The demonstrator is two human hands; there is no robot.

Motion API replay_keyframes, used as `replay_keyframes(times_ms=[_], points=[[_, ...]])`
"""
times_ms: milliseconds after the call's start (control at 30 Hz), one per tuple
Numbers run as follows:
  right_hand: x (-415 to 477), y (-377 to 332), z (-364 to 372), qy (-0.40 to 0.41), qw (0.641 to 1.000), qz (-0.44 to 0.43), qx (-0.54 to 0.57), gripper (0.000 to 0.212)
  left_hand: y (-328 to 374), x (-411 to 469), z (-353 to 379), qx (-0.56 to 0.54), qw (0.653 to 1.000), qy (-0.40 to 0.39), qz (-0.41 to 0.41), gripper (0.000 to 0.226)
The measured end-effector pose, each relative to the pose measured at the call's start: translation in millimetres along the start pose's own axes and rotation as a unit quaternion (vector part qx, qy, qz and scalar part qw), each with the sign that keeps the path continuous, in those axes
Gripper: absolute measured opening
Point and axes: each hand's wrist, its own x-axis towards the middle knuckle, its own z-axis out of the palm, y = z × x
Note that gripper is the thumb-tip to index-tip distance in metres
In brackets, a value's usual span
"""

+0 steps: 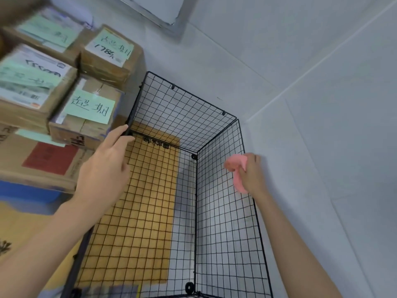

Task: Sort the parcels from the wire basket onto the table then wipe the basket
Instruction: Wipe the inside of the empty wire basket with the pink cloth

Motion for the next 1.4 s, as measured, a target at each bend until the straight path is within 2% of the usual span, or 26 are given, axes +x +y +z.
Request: replay_keyframes(times_ms=[233,300,400,433,500,700,900,1400], points=[[92,5,11,-0.009,1.0,-0.019,-0.016,0.031,3,-1,0,-0.003,1.0,0.0,-0.017,0.053],[142,51,30,-0.022,0.999,-0.026,-0.042,0.036,4,0,-1,-0.005,1.0,0.001,-0.019,0.053],[169,40,32,-0.011,1.0,-0.003,-0.01,0.045,4,1,-2,0.0,1.0,0.005,-0.021,0.052],[153,7,20,-0.01,1.0,-0.001,-0.006,0.042,5,0,-2,0.001,1.0,0.005,-0.021,0.052],[146,-17,10,-0.009,1.0,0.013,-0.008,0.04,6,0,-1,0.006,1.0,0.006,-0.019,0.052],[132,-18,10,0.012,1.0,0.015,0.011,0.044,7,2,1,0.015,0.999,0.002,-0.032,0.049],[61,-12,3,-0.007,0.999,0.018,0.037,0.045,6,3,2,-0.012,0.999,0.014,-0.036,0.045],[-199,21,-14,-0.011,0.992,0.024,0.123,0.04,9,0,-4,-0.063,0.997,0.021,-0.045,0.048]])
